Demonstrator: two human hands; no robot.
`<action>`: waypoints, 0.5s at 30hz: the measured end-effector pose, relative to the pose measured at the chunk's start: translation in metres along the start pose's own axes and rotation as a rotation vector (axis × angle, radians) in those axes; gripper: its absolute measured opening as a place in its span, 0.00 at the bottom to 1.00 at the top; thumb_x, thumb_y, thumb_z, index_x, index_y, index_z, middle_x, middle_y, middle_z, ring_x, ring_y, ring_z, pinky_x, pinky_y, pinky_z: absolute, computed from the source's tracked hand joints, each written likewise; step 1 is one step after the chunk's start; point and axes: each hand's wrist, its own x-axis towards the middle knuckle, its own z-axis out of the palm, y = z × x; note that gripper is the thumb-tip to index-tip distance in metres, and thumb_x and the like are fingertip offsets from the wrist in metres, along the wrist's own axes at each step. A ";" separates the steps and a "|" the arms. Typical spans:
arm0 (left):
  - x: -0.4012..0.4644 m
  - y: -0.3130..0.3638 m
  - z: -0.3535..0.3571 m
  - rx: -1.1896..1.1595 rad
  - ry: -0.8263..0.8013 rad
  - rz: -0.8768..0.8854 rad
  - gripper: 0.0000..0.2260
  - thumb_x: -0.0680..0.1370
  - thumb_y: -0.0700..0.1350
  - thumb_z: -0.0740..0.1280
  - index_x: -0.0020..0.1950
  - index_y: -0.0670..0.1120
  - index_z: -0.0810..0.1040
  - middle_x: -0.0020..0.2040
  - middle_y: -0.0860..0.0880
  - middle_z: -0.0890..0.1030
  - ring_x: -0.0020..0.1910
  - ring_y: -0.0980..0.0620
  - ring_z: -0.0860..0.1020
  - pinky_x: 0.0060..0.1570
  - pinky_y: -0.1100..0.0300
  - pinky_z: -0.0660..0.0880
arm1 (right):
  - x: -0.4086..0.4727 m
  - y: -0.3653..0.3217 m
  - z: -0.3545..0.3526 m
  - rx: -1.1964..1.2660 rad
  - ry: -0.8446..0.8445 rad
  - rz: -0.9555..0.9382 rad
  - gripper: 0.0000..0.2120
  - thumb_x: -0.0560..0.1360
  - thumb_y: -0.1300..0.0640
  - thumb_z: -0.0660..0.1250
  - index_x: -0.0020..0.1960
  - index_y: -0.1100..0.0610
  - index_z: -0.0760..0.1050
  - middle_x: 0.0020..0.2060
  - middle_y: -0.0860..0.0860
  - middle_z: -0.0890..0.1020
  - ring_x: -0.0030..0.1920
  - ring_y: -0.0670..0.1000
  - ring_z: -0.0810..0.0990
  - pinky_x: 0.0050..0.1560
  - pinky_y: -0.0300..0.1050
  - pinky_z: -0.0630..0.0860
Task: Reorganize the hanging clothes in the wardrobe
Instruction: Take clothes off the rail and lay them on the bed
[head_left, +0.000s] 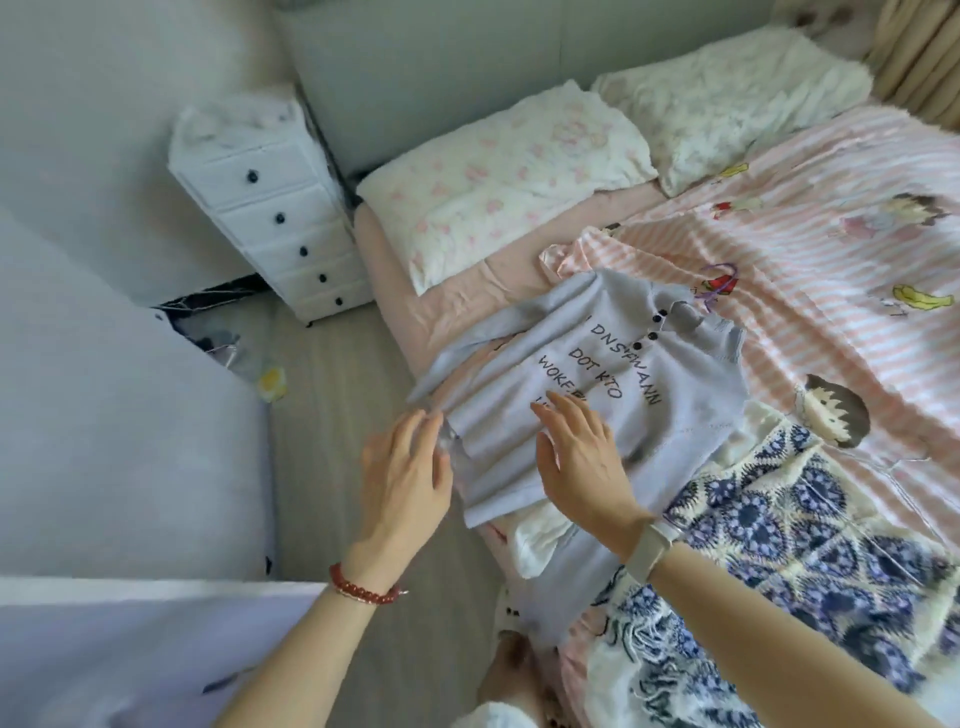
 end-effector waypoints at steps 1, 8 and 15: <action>-0.020 -0.013 -0.015 -0.007 0.013 -0.025 0.16 0.71 0.38 0.70 0.58 0.40 0.78 0.58 0.41 0.79 0.50 0.40 0.79 0.50 0.47 0.75 | -0.005 -0.022 0.003 0.037 -0.008 -0.091 0.15 0.76 0.61 0.58 0.62 0.61 0.72 0.64 0.60 0.73 0.65 0.60 0.70 0.63 0.58 0.68; -0.155 -0.099 -0.127 0.097 0.229 -0.216 0.16 0.73 0.44 0.57 0.52 0.39 0.80 0.49 0.45 0.82 0.45 0.45 0.81 0.46 0.55 0.74 | -0.042 -0.180 0.026 0.141 -0.193 -0.716 0.14 0.73 0.59 0.57 0.51 0.61 0.78 0.49 0.55 0.81 0.44 0.58 0.79 0.43 0.49 0.74; -0.296 -0.188 -0.244 0.394 0.447 -0.475 0.13 0.73 0.41 0.60 0.50 0.39 0.81 0.47 0.44 0.82 0.44 0.44 0.81 0.46 0.51 0.76 | -0.086 -0.354 0.072 0.264 -0.231 -1.090 0.12 0.73 0.63 0.61 0.53 0.61 0.78 0.49 0.55 0.81 0.50 0.57 0.80 0.48 0.49 0.76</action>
